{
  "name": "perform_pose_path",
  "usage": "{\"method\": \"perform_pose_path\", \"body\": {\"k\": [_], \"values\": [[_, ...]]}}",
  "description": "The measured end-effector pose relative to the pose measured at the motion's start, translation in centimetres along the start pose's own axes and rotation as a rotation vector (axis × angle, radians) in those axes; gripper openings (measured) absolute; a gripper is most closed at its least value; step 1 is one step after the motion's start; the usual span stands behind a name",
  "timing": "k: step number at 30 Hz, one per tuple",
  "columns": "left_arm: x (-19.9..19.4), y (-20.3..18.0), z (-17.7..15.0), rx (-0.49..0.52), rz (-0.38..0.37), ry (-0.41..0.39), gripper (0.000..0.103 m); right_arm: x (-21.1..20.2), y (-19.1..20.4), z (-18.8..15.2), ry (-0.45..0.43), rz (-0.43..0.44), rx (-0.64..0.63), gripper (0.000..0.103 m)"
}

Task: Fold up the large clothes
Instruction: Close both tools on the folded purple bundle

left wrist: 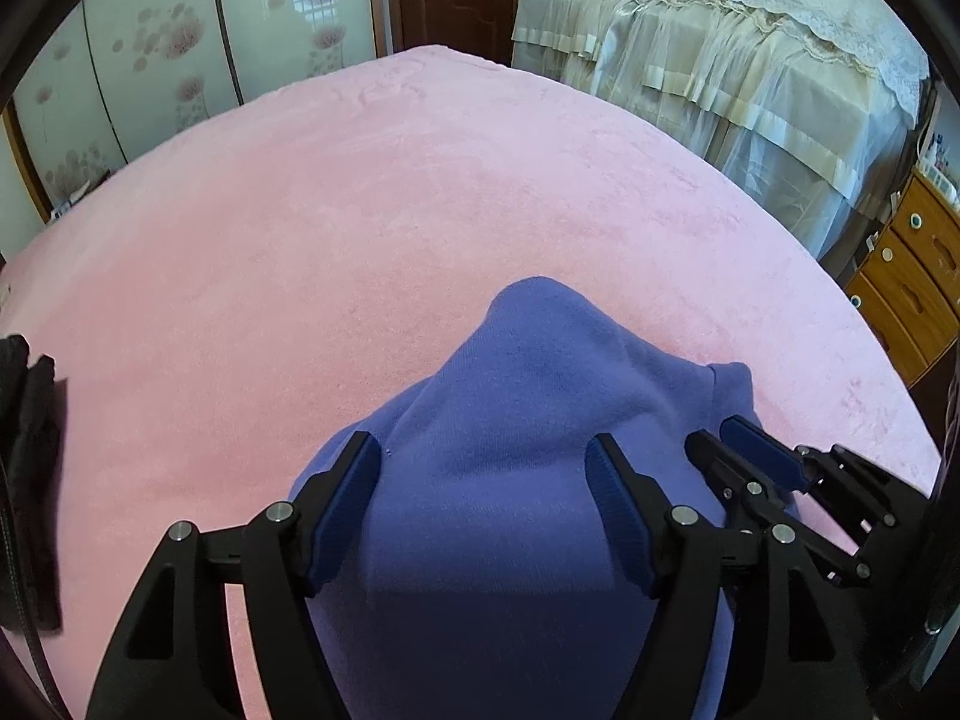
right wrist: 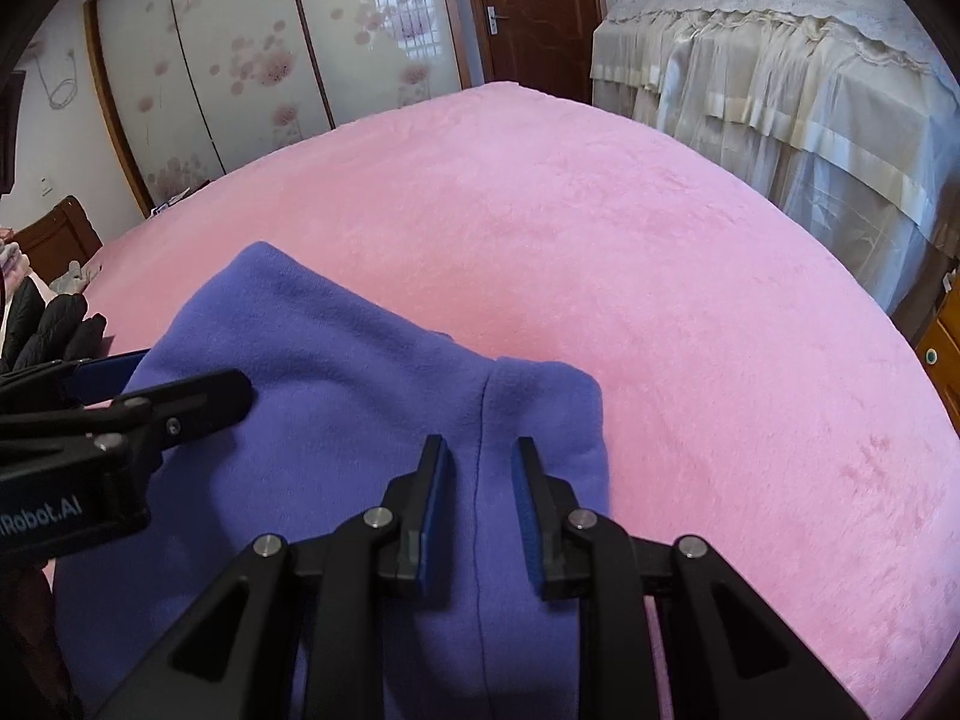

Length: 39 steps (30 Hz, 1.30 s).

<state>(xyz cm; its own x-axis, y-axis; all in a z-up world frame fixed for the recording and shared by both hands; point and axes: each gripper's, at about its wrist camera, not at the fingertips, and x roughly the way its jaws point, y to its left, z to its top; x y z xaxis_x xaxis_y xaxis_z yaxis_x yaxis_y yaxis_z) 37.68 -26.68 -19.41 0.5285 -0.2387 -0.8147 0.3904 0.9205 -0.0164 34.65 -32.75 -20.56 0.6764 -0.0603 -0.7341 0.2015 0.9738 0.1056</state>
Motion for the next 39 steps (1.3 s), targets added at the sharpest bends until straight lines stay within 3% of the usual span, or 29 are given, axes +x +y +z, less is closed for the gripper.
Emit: {"method": "perform_pose_path", "body": {"k": [1, 3, 4, 9, 18, 23, 25, 26, 32, 36, 39], "values": [[-0.2, 0.0, 0.0, 0.001, 0.003, -0.004, 0.075, -0.1, 0.1, 0.2, 0.006, -0.003, -0.007, 0.021], [-0.3, 0.3, 0.2, -0.023, 0.005, 0.007, 0.097, -0.4, 0.2, 0.7, 0.014, 0.000, -0.019, 0.022], [-0.3, 0.3, 0.1, -0.041, -0.001, 0.014, 0.099, -0.6, 0.2, 0.7, 0.012, 0.006, -0.020, 0.023], [-2.1, 2.8, -0.5, -0.131, -0.081, 0.035, 0.100, -2.1, -0.3, 1.5, 0.018, 0.063, 0.012, 0.024], [-7.1, 7.2, -4.6, -0.163, -0.157, 0.031, 0.100, -6.7, -2.1, 2.4, 0.051, 0.157, 0.064, 0.034], [-8.3, 9.9, -8.1, -0.213, -0.227, 0.067, 0.100, -9.1, -3.5, 2.2, 0.082, 0.206, 0.088, 0.054], [-8.2, 10.9, -9.6, -0.243, -0.254, 0.091, 0.100, -9.6, -3.6, 1.9, 0.110, 0.222, 0.077, 0.071], [-8.0, 11.2, -10.1, -0.255, -0.270, 0.101, 0.100, -9.6, -3.6, 1.7, 0.123, 0.227, 0.069, 0.073], [-5.4, 11.0, -12.6, -0.312, -0.381, 0.176, 0.100, -8.3, -2.4, -0.3, 0.179, 0.228, -0.023, 0.075], [-3.7, 10.2, -12.8, -0.350, -0.499, 0.188, 0.100, -5.9, -2.9, -1.4, 0.214, 0.249, 0.006, 0.075], [-2.5, 9.5, -13.1, -0.360, -0.547, 0.194, 0.100, -3.9, -3.6, -2.1, 0.269, 0.286, 0.033, 0.077]]}}
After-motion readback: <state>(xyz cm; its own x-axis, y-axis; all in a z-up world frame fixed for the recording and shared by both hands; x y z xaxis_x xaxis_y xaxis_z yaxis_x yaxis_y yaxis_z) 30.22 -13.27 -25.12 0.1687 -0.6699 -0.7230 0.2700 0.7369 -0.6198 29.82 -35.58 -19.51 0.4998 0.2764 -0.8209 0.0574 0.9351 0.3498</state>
